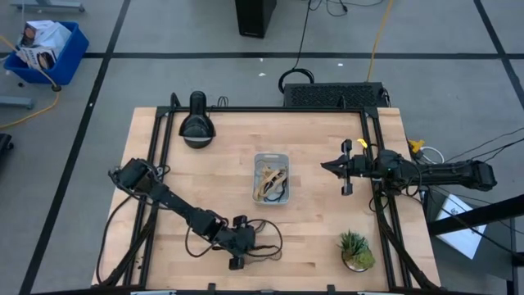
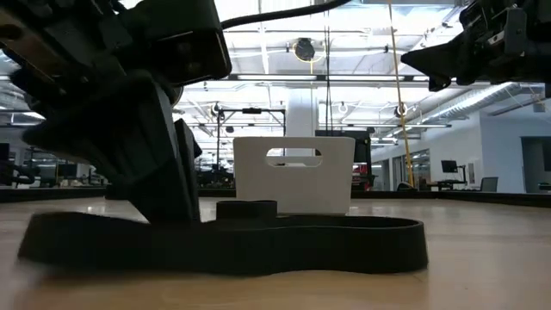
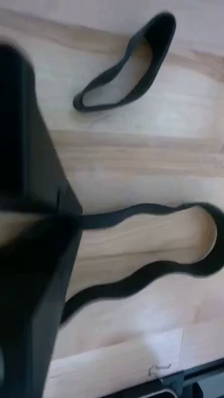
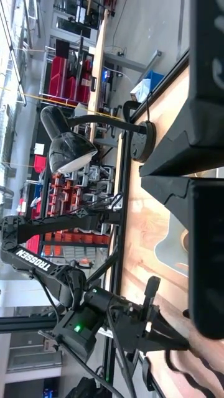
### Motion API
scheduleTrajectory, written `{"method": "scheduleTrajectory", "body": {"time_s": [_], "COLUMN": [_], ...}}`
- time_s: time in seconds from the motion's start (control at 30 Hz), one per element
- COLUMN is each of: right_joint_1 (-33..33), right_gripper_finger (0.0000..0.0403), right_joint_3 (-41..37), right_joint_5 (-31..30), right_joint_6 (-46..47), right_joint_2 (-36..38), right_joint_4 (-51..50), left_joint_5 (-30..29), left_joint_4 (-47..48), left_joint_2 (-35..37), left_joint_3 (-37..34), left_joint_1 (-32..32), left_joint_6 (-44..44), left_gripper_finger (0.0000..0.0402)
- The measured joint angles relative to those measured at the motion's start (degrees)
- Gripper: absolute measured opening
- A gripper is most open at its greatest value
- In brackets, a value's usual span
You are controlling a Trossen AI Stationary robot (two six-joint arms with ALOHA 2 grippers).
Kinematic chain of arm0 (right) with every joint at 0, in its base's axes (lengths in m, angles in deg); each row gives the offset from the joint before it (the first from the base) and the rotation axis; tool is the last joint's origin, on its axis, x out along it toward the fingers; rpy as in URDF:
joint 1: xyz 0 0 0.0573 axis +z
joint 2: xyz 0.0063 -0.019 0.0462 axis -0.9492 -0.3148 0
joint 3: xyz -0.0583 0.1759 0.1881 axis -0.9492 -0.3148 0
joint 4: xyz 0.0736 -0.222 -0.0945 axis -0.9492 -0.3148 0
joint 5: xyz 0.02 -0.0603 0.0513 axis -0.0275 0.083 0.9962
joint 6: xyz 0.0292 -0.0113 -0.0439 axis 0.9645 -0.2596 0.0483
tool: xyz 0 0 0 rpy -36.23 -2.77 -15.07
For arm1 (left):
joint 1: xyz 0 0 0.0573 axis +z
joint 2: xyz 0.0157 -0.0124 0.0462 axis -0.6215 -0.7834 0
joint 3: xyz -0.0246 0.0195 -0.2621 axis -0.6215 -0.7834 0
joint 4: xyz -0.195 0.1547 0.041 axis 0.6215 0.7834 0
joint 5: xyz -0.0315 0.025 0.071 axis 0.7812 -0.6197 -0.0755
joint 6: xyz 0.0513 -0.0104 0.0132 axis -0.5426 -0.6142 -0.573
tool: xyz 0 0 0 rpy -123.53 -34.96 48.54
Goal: Pick and place rubber bands into bin
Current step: Put the large black rubber band into the gray bin
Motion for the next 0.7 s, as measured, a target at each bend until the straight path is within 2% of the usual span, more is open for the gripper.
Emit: {"method": "scheduleTrajectory", "body": {"time_s": [0.07, 0.3, 0.4, 0.7], "right_joint_1": [0.0, 0.0, 0.0, 0.0], "right_gripper_finger": [0.0000, 0.0000, 0.0000, 0.0000], "right_joint_3": [0.0, 0.0, 0.0, 0.0], "right_joint_5": [0.0, 0.0, 0.0, 0.0], "right_joint_6": [0.0, 0.0, 0.0, 0.0], "right_joint_2": [0.0, 0.0, 0.0, -0.2], "right_joint_4": [0.0, 0.0, -0.1, -0.6], "left_joint_5": [0.9, 0.9, -2.1, -17.0], "left_joint_4": [0.1, 1.2, 2.9, 12.3], "left_joint_2": [0.0, 3.6, 8.2, 22.3], "left_joint_3": [0.0, -0.4, -0.5, -0.3], "left_joint_1": [-0.1, -0.2, -0.4, -1.7], "left_joint_6": [-0.8, -10.8, -14.4, -21.0], "left_gripper_finger": [0.0014, 0.0006, 0.0009, 0.0005]}}
